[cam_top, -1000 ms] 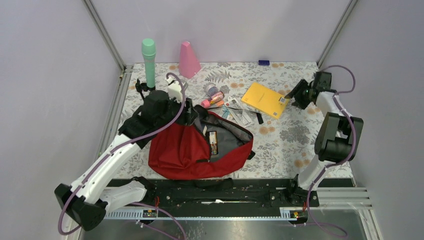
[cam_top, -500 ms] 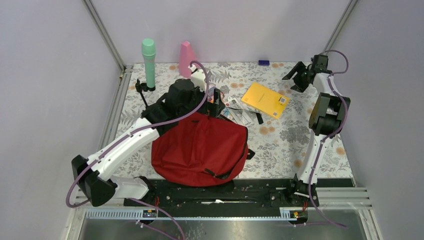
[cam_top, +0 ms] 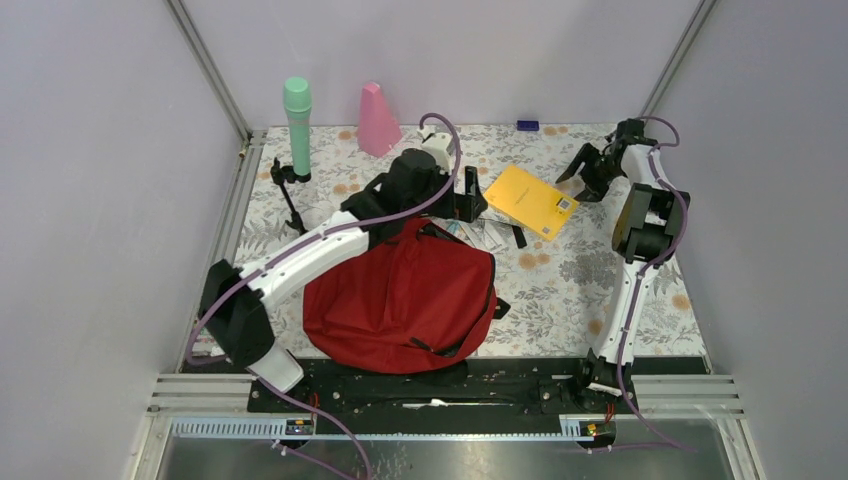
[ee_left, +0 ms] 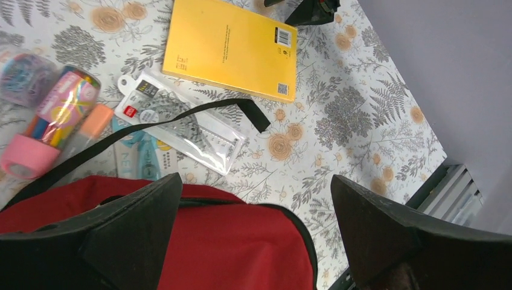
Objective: Pack the student bag
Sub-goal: Adjust the book at the center of the board.
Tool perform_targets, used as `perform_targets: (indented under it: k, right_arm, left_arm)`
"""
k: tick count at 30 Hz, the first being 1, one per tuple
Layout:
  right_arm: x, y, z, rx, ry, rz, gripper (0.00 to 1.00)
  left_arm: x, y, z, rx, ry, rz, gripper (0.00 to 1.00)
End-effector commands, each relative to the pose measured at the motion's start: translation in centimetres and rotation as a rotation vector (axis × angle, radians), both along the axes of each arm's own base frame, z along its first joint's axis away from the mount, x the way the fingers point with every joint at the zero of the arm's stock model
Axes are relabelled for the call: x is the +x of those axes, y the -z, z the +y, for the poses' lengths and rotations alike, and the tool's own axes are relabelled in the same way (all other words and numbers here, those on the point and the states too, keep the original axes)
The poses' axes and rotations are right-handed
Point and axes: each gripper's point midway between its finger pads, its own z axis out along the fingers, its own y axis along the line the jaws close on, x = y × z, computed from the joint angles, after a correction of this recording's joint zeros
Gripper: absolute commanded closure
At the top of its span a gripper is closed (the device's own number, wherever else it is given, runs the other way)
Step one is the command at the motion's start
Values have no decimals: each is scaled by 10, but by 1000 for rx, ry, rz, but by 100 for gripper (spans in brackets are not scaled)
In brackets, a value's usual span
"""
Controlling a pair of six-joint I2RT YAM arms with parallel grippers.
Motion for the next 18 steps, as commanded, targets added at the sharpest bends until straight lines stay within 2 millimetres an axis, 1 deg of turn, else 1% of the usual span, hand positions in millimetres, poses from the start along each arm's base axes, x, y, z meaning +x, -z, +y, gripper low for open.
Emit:
perform_targets:
  k: [1,6,10,11,13,15,18]
  right_arm:
    - [-46,-2,39,69,-159,94,24]
    - [-86,-11,69,105,-220,88,27]
    - [-124,-18,94,120,-259,88,30]
    - [-131,-22,98,110,-263,79,30]
    - [-144,-20,102,102,-242,70,29]
    - [-143,-24,97,69,-204,40,27]
    - [-136,-24,87,15,-157,38,23]
  left_arm:
    - [25,-27,-32,-144,-14,-25,1]
    - [50,-9,-53,-152,-40,7,1]
    - [71,20,-66,-134,-49,52,1]
    - [76,25,-69,-131,-51,62,1]
    - [85,38,-71,-121,-56,79,1]
    - [96,50,-72,-110,-61,93,1]
    - [109,64,-74,-87,-55,91,1]
